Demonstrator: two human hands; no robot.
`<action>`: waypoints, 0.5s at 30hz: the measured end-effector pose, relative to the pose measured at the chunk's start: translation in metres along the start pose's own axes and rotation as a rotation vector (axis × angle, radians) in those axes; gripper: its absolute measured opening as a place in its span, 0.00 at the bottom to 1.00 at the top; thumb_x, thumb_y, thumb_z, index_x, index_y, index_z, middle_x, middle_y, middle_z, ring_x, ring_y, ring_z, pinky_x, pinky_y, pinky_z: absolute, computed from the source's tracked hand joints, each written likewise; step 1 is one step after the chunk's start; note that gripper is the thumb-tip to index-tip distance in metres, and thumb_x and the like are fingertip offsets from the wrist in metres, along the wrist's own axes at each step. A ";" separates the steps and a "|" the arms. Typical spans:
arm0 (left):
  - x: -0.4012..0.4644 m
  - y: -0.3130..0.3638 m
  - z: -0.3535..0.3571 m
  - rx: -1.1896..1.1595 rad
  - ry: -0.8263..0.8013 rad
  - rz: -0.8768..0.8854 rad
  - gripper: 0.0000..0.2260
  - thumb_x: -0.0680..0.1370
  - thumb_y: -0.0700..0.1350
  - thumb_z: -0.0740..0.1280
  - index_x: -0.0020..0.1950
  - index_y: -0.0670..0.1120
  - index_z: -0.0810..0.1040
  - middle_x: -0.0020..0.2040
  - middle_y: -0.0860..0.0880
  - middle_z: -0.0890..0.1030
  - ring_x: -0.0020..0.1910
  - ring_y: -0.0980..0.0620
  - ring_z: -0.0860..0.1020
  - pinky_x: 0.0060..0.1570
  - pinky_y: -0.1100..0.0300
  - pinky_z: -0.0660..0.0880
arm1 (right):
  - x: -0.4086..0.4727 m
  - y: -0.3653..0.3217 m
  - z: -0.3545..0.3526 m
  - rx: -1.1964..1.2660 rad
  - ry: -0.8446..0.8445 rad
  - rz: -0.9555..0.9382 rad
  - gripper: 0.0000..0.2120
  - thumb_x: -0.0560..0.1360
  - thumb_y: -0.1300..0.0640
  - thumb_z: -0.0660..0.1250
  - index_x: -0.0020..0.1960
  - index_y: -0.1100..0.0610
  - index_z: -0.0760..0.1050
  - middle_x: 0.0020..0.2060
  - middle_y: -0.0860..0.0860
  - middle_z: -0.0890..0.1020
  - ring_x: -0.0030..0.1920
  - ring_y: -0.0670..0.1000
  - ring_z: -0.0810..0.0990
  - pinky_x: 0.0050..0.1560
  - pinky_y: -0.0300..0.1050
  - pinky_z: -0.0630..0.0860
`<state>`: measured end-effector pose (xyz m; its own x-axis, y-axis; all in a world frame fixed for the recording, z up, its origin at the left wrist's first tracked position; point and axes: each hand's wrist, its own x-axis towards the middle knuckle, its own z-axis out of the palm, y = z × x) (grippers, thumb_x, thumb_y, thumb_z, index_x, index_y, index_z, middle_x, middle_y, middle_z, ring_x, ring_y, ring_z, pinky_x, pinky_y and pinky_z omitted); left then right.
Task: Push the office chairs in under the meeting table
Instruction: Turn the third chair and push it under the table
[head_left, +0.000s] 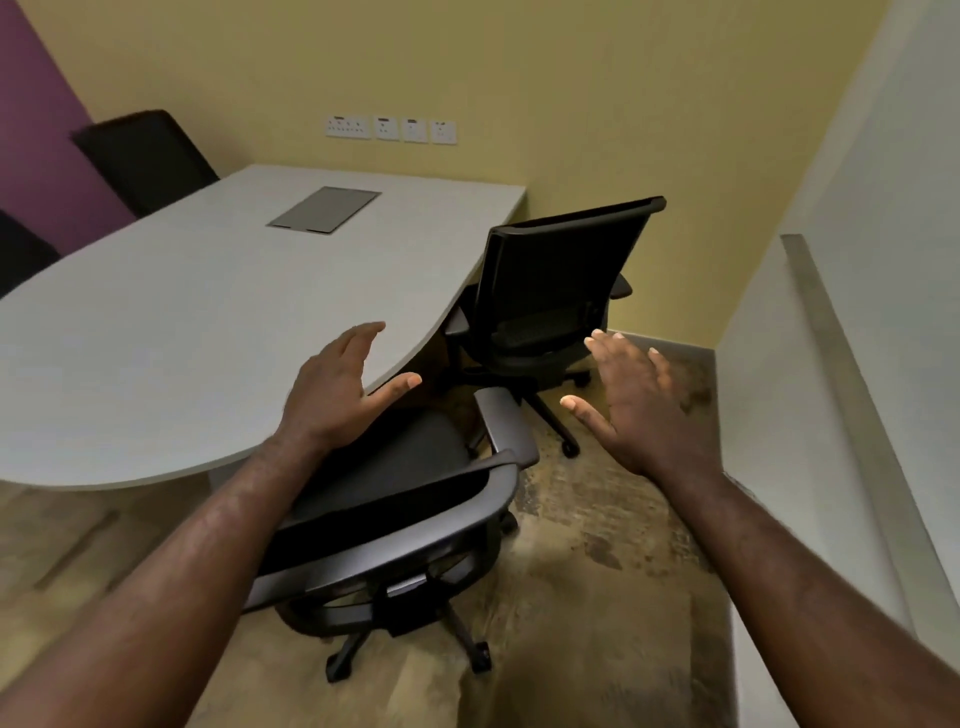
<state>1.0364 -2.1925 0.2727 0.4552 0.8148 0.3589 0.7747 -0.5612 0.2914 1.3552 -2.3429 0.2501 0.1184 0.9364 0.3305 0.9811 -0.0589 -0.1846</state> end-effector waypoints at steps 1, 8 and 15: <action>0.003 0.005 0.003 0.007 -0.022 -0.012 0.41 0.71 0.77 0.52 0.75 0.51 0.64 0.73 0.49 0.70 0.67 0.46 0.72 0.63 0.48 0.70 | 0.007 0.005 0.002 0.013 -0.008 -0.017 0.38 0.77 0.32 0.46 0.79 0.54 0.52 0.78 0.51 0.57 0.78 0.51 0.50 0.76 0.58 0.47; 0.031 0.027 0.028 0.040 -0.165 -0.042 0.38 0.71 0.76 0.55 0.74 0.54 0.66 0.73 0.53 0.71 0.70 0.51 0.70 0.63 0.54 0.68 | 0.058 0.036 0.037 0.047 -0.054 -0.135 0.37 0.77 0.32 0.48 0.79 0.53 0.52 0.78 0.51 0.57 0.78 0.50 0.51 0.76 0.58 0.48; 0.070 0.011 0.057 0.027 -0.220 -0.105 0.38 0.71 0.75 0.57 0.75 0.56 0.65 0.74 0.54 0.70 0.71 0.52 0.69 0.63 0.56 0.67 | 0.115 0.052 0.084 0.042 -0.139 -0.235 0.39 0.76 0.31 0.45 0.79 0.53 0.52 0.78 0.50 0.57 0.78 0.50 0.51 0.76 0.58 0.49</action>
<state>1.1018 -2.1338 0.2505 0.4539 0.8822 0.1250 0.8329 -0.4699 0.2922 1.4066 -2.2091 0.2010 -0.1366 0.9614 0.2389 0.9716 0.1771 -0.1572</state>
